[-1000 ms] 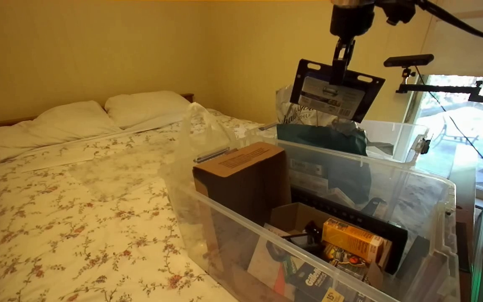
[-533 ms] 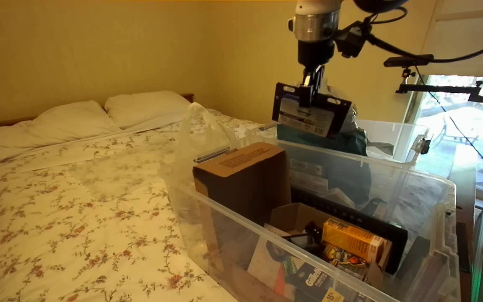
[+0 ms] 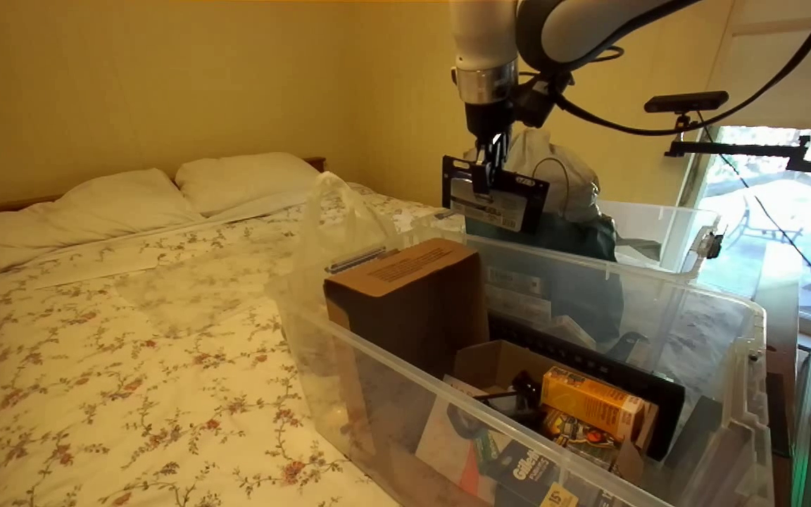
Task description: Move one black pack from the container on the left to the container on the right.
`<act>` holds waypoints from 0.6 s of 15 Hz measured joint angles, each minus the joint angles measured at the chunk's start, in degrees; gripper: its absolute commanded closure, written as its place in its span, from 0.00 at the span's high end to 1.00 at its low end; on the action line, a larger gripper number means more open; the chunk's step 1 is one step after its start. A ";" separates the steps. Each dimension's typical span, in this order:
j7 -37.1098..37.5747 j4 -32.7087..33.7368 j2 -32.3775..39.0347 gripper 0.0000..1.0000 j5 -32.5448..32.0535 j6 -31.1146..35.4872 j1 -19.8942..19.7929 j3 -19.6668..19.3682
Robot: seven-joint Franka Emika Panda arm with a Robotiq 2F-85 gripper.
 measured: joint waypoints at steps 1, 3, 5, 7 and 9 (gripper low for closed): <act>0.00 0.66 0.49 0.01 -0.01 -0.21 0.00 -0.22; 0.00 0.99 0.65 0.01 0.02 -0.37 0.14 -0.33; -0.05 1.06 0.91 0.01 0.12 -0.42 0.21 -0.82; -0.98 2.37 2.37 0.01 0.37 -1.51 0.07 -2.01; -2.81 5.28 5.52 0.01 1.84 -3.65 -0.37 -3.43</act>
